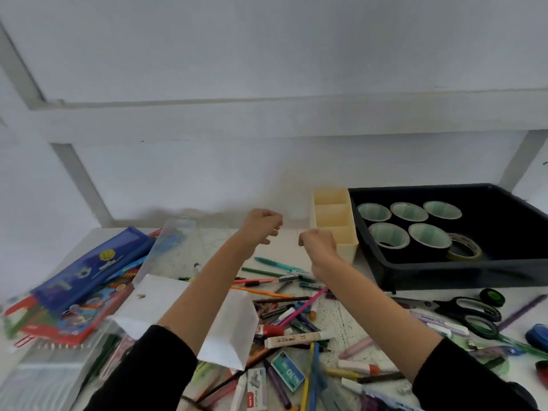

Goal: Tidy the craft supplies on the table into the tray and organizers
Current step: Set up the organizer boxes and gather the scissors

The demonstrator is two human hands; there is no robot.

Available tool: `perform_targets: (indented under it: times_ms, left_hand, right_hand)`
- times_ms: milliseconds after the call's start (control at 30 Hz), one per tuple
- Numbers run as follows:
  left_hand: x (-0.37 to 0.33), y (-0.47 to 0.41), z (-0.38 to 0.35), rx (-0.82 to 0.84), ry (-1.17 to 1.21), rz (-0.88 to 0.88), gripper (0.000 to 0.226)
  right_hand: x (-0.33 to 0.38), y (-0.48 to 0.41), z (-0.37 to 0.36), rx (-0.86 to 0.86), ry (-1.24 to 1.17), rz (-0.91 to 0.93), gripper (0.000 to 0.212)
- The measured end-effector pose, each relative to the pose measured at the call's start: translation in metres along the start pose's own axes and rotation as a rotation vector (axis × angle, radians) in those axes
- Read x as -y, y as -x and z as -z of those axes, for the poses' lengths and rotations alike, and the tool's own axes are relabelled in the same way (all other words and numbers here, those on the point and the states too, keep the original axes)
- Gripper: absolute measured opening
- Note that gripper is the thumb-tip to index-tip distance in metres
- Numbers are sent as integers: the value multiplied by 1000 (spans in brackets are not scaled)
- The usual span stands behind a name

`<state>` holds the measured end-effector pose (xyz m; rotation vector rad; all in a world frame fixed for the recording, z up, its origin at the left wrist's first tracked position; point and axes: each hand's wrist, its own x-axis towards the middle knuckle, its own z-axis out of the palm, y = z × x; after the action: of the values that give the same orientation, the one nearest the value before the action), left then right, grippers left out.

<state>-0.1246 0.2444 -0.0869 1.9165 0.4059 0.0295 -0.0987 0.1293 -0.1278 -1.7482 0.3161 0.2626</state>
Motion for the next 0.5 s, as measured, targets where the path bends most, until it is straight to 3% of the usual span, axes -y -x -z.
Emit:
perform_targets:
  times_ms: [100, 233, 367, 433, 500]
  left_hand:
    - [9, 24, 54, -94, 22, -33, 23]
    - [37, 54, 122, -276, 80, 22, 23]
    - [66, 76, 157, -409, 97, 87, 19]
    - [82, 82, 165, -471, 142, 124, 13]
    - [98, 86, 169, -528, 169, 154, 14]
  right_hand:
    - [9, 26, -5, 232, 29, 98, 29]
    - [10, 65, -25, 535, 263, 349, 24]
    - [0, 98, -58, 763, 691, 548, 74]
    - [-10, 110, -71, 779, 963, 721, 98]
    - [-21, 116, -80, 704, 1159, 869, 108]
